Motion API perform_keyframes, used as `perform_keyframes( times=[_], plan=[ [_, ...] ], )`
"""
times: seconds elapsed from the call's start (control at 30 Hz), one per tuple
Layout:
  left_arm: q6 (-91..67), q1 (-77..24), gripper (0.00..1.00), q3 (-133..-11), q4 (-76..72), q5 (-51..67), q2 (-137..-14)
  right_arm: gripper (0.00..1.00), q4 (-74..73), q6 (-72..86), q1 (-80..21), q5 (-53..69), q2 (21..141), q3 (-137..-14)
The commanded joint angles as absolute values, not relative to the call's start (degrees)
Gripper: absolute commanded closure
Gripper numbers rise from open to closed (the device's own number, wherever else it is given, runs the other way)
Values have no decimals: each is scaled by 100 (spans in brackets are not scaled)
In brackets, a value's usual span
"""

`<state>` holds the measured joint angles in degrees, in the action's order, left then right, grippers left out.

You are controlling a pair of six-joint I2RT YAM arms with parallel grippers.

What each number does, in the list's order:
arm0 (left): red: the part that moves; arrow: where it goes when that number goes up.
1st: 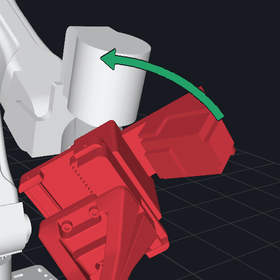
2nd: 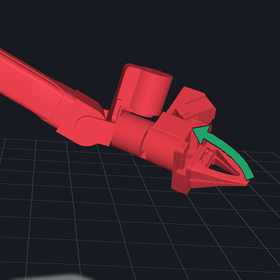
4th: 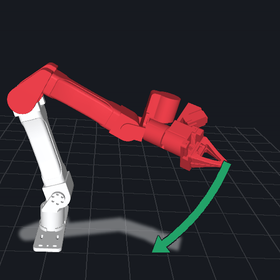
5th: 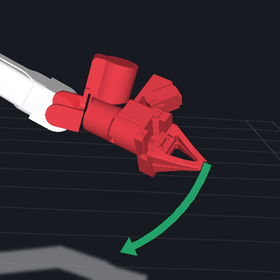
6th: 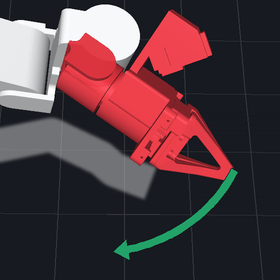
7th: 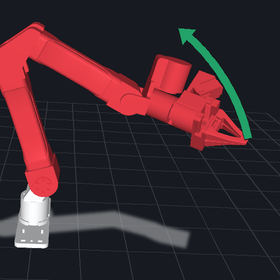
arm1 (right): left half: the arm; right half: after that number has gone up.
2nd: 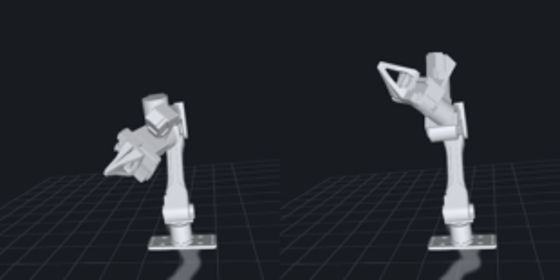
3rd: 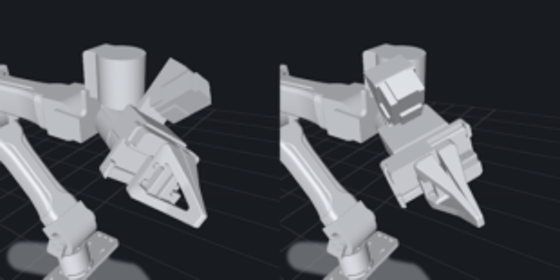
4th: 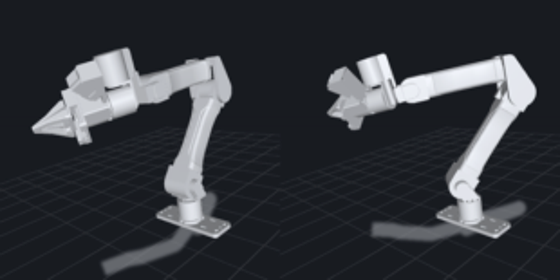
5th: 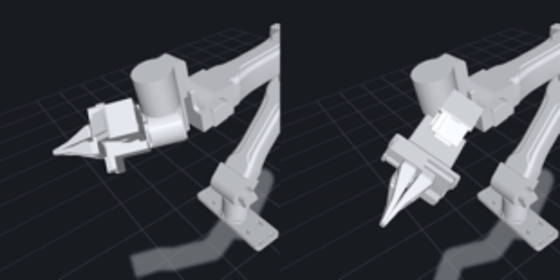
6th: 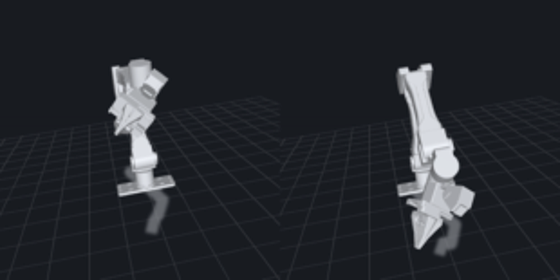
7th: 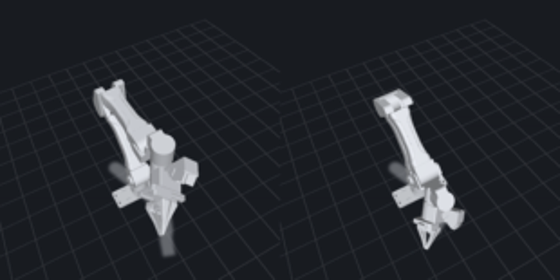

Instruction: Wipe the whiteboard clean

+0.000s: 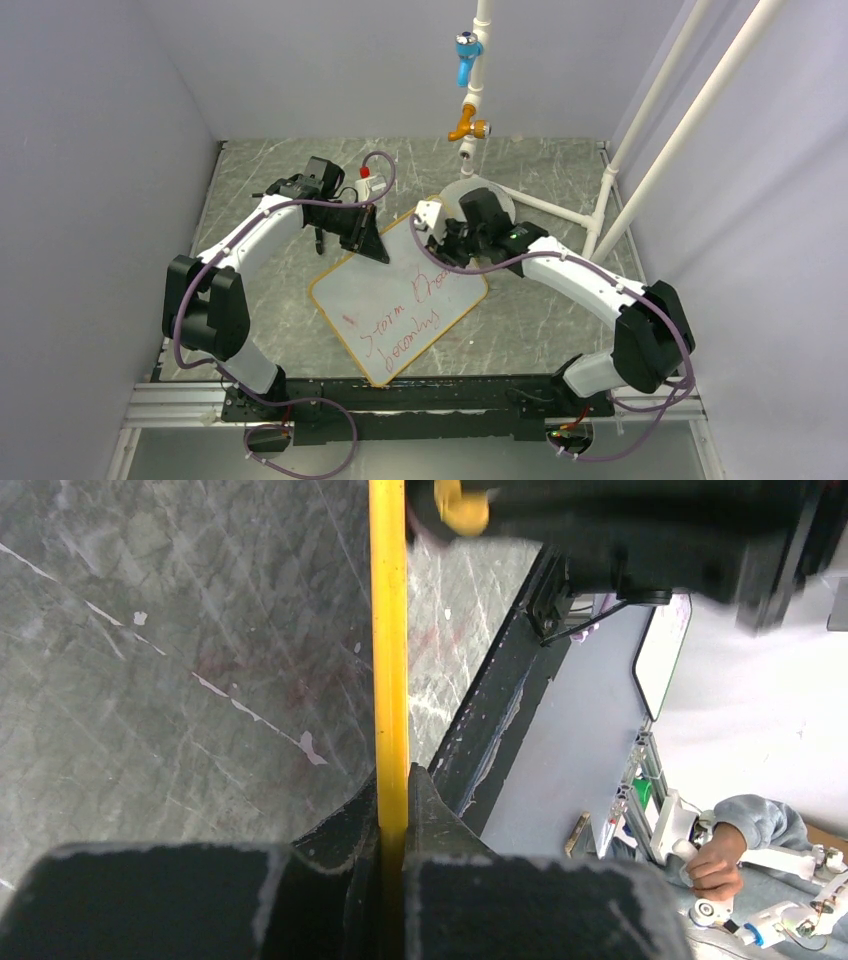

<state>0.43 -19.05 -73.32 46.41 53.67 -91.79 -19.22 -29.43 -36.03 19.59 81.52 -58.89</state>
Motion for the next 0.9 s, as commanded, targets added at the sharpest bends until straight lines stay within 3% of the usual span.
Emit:
perform_keyframes(
  times=[0.0, 0.33, 0.7, 0.87],
  plan=[
    [166, -1978, 100, -7389, 4548, 5900, -9002, 100, -1972, -3048, -3963, 2307, 8224, -6124],
    [148, -1976, 100, -7398, 4527, 5933, -9000, 100, -1552, -2679, -3068, 1406, 7993, -6109],
    [164, -1973, 100, -7392, 4539, 5924, -9045, 100, -2093, -2985, -4360, 2089, 8382, -6529],
    [164, -1977, 100, -7395, 4533, 5930, -9037, 100, -1910, -2824, -4010, 1629, 8367, -6599]
  ],
)
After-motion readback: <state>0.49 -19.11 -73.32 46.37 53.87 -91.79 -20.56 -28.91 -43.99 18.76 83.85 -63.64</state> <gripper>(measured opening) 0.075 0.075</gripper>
